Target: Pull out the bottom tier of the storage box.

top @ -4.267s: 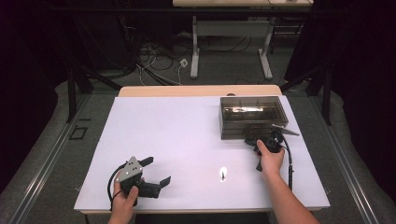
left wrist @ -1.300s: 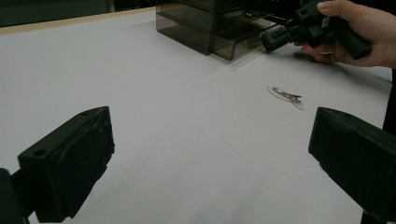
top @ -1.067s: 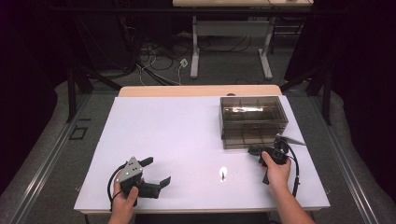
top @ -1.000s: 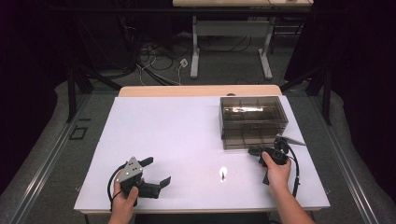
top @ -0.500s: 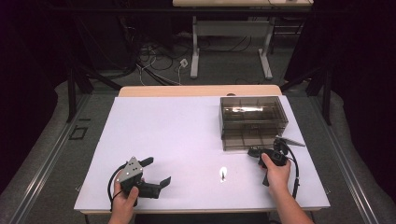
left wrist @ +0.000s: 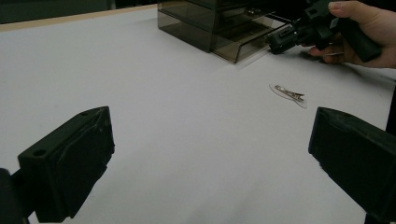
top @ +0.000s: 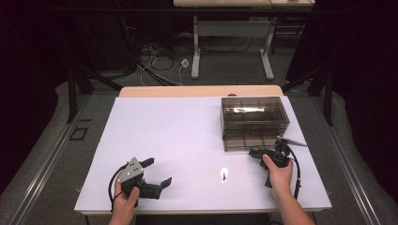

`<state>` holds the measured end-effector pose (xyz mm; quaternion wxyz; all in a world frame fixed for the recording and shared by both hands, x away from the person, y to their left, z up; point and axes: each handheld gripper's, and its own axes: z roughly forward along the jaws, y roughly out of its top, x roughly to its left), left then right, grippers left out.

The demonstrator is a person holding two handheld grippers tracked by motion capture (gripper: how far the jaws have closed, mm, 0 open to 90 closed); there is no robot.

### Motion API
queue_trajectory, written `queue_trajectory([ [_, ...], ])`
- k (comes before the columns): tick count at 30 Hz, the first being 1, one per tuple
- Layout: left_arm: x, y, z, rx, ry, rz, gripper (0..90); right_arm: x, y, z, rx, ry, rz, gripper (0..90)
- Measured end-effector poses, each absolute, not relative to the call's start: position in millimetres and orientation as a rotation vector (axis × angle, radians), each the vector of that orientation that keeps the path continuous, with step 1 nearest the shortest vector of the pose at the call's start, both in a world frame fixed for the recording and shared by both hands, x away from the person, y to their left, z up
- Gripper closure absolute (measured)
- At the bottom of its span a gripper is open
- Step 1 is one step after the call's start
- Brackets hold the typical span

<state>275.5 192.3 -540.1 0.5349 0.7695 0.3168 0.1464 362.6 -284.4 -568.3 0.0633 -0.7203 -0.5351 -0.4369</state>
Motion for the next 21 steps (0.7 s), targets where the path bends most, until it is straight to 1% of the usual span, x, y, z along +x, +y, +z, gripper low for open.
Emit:
queue_trajectory([
  [7,276,190,-541,1.827,0.758,0.351,0.3,358,-283,-565,-2.179,-1.668,-1.321,67.7],
  [8,275,190,-541,1.829,0.758,0.351,0.4,357,-285,-562,-2.152,-1.71,-1.261,66.8],
  [9,276,190,-541,1.83,0.757,0.352,0.4,356,-281,-563,-2.182,-1.681,-1.316,65.8],
  [18,276,192,-540,1.838,0.753,0.351,0.3,350,-277,-552,-2.142,-1.773,-1.316,59.8],
  [19,277,192,-541,1.838,0.754,0.351,0.4,349,-277,-549,-2.141,-1.784,-1.288,58.8],
  [21,277,192,-541,1.834,0.757,0.346,0.4,348,-275,-548,-2.13,-1.79,-1.339,56.1],
])
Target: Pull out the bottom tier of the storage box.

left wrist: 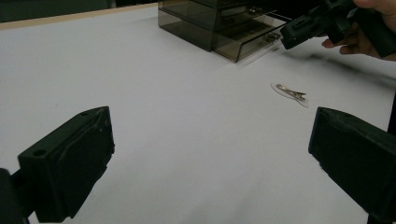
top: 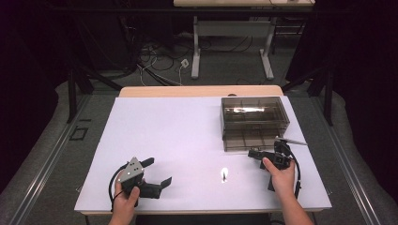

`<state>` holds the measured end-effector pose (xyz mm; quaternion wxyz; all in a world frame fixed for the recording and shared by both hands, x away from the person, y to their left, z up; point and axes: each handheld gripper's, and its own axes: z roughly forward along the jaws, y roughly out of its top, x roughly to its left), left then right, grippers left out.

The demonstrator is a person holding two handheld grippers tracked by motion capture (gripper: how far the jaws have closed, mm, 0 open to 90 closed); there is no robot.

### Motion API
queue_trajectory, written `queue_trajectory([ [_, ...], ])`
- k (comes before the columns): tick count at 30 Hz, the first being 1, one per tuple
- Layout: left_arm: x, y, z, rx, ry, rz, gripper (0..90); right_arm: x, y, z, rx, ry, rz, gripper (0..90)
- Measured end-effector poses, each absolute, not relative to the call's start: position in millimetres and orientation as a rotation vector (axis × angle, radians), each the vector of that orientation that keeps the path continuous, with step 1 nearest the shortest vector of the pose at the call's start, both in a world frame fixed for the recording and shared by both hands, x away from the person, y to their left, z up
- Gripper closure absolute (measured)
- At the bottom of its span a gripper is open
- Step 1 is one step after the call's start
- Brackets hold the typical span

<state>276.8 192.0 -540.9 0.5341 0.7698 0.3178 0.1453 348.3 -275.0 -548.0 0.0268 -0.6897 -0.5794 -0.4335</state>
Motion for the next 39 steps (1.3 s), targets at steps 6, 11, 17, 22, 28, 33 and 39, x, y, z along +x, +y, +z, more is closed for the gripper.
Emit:
queue_trajectory([
  [6,278,191,-542,1.847,0.757,0.341,0.3,346,-274,-542,-2.104,-1.842,-1.361,50.2],
  [11,279,188,-543,1.847,0.755,0.337,0.4,345,-275,-540,-2.117,-1.905,-1.409,47.6],
  [17,279,188,-544,1.843,0.763,0.332,0.4,344,-278,-534,-2.098,-1.947,-1.429,41.4],
  [22,280,187,-544,1.847,0.76,0.338,0.4,343,-279,-529,-2.085,-2.005,-1.446,33.6],
  [28,280,187,-545,1.847,0.763,0.334,0.4,342,-281,-525,-2.07,-2.088,-1.517,33.1],
  [33,280,186,-545,1.841,0.769,0.328,0.4,342,-284,-523,-2.043,-2.127,-1.493,34.9],
  [39,280,186,-545,1.847,0.769,0.329,0.4,340,-287,-517,-2.059,-2.293,-1.462,34.4],
])
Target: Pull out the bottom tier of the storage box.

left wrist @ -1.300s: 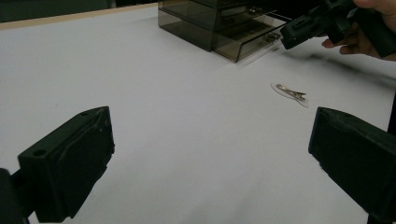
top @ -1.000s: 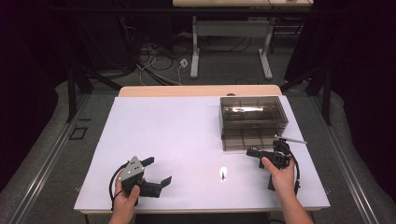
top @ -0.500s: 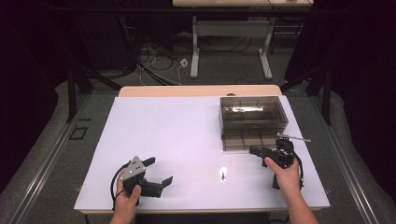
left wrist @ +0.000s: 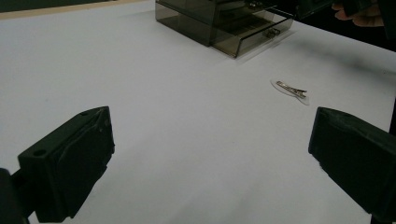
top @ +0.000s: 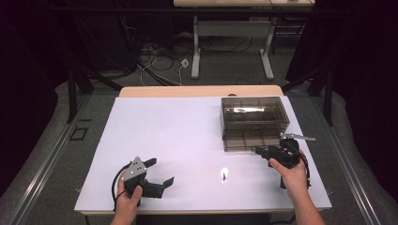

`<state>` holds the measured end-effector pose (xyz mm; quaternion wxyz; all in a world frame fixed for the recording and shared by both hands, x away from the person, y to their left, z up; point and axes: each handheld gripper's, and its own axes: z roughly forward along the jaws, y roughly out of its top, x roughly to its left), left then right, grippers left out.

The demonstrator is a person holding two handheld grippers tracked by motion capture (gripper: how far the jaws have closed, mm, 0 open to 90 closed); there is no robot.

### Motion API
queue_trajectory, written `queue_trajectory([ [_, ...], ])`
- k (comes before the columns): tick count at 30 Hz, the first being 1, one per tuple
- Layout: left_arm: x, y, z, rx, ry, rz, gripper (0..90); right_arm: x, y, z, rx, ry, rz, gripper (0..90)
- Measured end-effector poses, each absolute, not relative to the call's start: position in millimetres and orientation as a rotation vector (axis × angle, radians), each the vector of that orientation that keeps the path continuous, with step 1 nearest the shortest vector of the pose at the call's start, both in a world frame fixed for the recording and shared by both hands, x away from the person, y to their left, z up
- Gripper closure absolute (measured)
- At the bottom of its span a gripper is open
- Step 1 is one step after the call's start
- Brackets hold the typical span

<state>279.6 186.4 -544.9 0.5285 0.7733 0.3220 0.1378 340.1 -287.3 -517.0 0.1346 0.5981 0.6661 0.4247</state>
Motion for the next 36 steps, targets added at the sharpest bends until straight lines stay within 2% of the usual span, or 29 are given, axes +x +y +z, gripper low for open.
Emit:
queue_trajectory([
  [12,278,186,-545,1.843,0.77,0.336,0.4,352,-302,-501,1.672,2.039,0.991,38.5],
  [27,278,188,-544,1.839,0.766,0.344,0.4,373,-309,-486,1.538,2.153,0.813,38.4],
  [36,278,187,-543,1.845,0.761,0.342,0.4,384,-320,-479,1.641,2.157,0.817,47.2],
])
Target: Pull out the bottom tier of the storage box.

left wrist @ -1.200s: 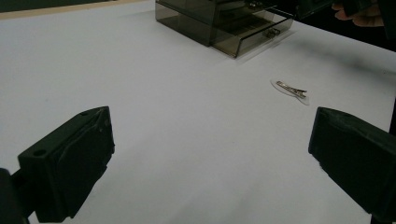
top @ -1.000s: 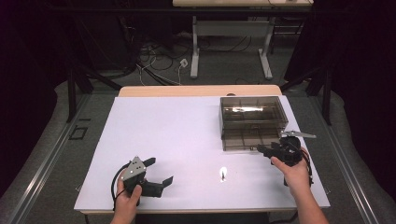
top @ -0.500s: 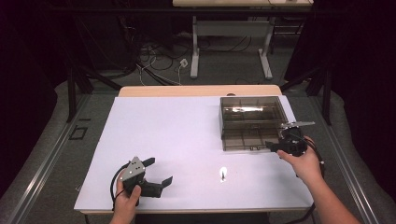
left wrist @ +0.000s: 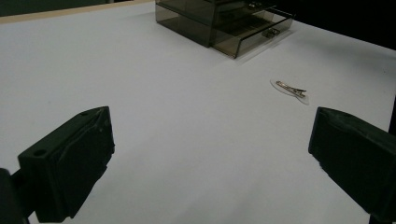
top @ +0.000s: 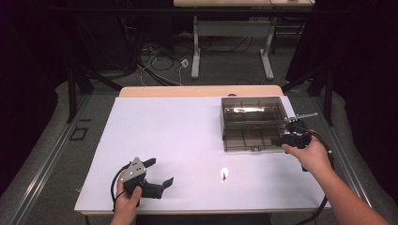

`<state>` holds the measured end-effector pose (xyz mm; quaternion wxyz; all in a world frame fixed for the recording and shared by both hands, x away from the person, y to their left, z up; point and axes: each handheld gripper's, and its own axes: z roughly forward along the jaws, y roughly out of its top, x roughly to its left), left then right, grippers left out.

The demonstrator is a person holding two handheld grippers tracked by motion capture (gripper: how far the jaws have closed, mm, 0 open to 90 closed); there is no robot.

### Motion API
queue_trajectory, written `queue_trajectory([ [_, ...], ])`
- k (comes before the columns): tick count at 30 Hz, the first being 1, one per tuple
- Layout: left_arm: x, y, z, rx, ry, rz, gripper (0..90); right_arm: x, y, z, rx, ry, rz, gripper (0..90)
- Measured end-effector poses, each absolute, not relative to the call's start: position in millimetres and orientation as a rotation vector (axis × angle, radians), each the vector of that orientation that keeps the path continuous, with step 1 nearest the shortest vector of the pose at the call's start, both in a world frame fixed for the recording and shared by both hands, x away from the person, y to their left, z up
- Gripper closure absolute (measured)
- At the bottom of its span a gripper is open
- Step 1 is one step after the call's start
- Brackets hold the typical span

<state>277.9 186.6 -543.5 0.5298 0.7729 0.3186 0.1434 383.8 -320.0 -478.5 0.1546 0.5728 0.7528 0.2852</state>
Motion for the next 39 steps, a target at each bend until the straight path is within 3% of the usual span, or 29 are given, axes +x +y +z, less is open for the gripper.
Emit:
queue_trajectory([
  [21,278,188,-543,1.852,0.757,0.341,0.4,419,-333,-483,1.715,2.154,0.585,58.3],
  [36,278,189,-543,1.854,0.756,0.341,0.4,431,-333,-498,1.779,2.086,0.532,55.1],
  [39,278,188,-543,1.854,0.755,0.341,0.4,432,-332,-500,1.834,2.079,0.516,58.4],
])
